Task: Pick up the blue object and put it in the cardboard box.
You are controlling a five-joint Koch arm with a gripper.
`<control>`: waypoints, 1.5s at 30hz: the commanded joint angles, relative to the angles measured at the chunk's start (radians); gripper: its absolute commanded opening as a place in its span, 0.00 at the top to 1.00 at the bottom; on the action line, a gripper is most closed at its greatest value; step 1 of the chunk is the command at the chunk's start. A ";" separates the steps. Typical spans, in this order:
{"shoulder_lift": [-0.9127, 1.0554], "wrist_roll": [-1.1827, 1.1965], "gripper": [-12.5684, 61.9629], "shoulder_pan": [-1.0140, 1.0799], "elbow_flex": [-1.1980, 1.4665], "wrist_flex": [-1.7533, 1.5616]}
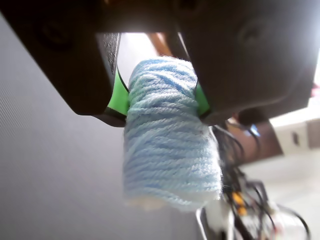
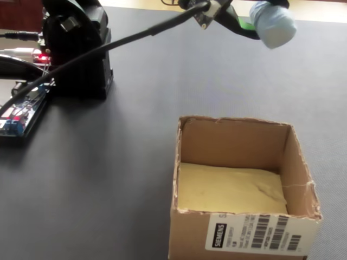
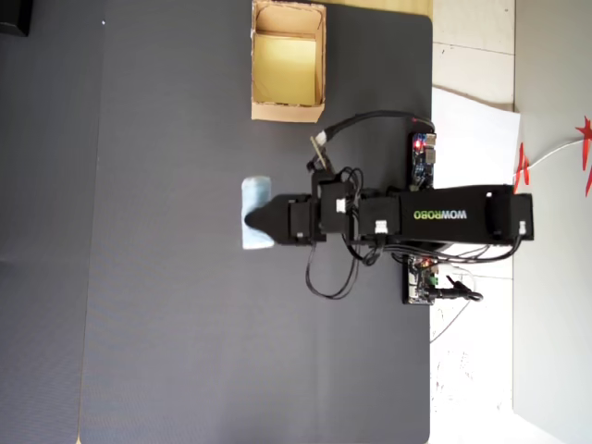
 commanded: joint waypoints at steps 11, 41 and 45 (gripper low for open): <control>0.038 -0.147 0.67 0.327 -0.078 -0.094; -0.202 -0.453 0.38 0.696 -0.256 0.109; -0.202 -0.449 0.38 0.701 -0.261 0.097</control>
